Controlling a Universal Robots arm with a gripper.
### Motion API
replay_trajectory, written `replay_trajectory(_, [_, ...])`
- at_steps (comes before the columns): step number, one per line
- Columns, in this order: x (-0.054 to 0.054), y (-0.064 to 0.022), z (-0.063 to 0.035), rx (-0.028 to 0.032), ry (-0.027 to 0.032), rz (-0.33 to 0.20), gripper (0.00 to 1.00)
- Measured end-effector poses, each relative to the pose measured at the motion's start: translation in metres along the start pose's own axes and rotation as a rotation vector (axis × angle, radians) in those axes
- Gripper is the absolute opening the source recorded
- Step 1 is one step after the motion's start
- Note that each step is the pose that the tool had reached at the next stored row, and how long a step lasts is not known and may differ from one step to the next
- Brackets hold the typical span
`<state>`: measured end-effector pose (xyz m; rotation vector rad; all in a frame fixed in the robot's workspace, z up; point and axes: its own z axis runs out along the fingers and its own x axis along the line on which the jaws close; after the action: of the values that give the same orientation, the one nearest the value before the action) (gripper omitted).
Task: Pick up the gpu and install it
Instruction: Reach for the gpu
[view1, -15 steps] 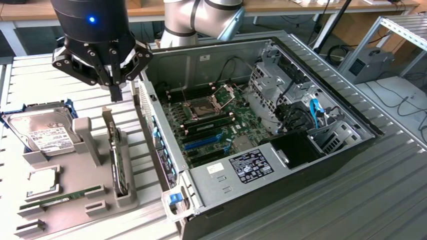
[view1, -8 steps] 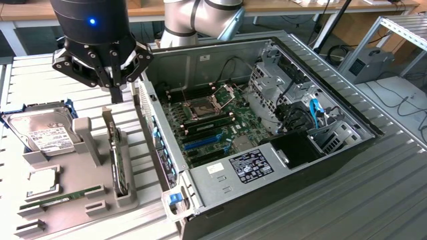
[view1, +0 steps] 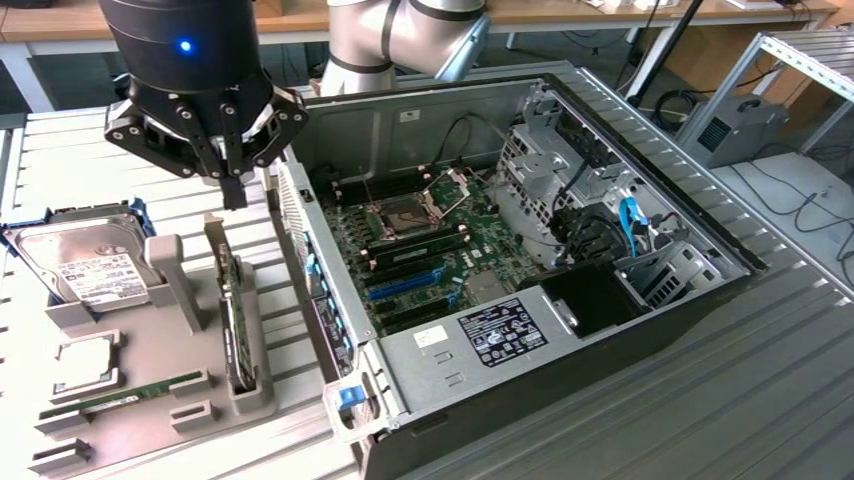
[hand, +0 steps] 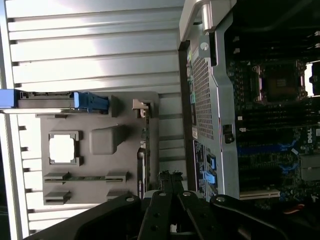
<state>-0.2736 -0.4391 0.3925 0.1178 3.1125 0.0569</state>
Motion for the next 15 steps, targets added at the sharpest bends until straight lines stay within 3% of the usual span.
replay_trajectory(15, [-0.0005,-0.0072,-0.0002,0.0005,-0.0001,0.0,0.11])
